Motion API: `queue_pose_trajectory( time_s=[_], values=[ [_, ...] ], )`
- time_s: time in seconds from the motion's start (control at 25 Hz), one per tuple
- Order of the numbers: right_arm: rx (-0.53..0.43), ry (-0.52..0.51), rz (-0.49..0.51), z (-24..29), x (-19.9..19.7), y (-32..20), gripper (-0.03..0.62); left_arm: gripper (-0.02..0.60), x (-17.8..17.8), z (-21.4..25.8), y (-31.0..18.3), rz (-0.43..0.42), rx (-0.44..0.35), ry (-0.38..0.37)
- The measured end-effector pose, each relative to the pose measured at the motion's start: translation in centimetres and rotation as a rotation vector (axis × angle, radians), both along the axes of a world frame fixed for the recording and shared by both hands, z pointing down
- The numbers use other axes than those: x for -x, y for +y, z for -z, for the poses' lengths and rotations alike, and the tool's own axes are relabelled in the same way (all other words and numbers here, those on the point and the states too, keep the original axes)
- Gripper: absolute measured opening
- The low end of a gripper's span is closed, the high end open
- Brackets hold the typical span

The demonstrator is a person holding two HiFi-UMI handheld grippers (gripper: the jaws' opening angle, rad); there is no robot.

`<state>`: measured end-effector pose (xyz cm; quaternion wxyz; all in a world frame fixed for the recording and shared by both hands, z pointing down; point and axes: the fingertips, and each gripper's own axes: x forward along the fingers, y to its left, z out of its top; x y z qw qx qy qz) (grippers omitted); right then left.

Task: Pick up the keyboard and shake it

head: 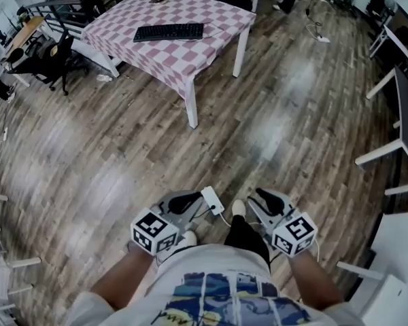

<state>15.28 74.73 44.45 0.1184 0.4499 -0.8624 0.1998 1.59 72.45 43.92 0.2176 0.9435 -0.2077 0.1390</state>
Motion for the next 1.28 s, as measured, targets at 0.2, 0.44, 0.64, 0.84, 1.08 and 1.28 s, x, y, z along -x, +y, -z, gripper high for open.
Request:
queue_pose_trajectory(
  time_s=[0.2,0.44,0.64,0.84,1.08,1.28],
  values=[
    [-0.001,-0.030,0.086,0.7,-7.7,-8.3,0.164,0.101,-7.2,2.1,-6.2,0.088,-0.026,-0.055],
    [0.020,-0.051,0.141,0.9,-14.2,-17.2,0.170,0.101,-12.5,3.5,-11.6,0.176,-0.037,-0.066],
    [0.064,-0.099,0.149,0.2,-15.1,-24.1,0.166,0.101,-12.4,2.8,-16.8,0.224,-0.016,-0.063],
    [0.058,-0.030,0.181,-1.7,-13.2,-32.7,0.166,0.101,-10.0,1.1,-24.6,0.240,-0.019,-0.050],
    [0.117,-0.029,0.154,-3.6,-8.1,-45.9,0.160,0.100,-3.5,0.5,-37.7,0.226,-0.023,-0.052],
    [0.163,-0.100,0.092,-3.5,-4.6,-56.4,0.152,0.100,1.2,0.7,-47.3,0.187,-0.030,-0.067]
  ],
)
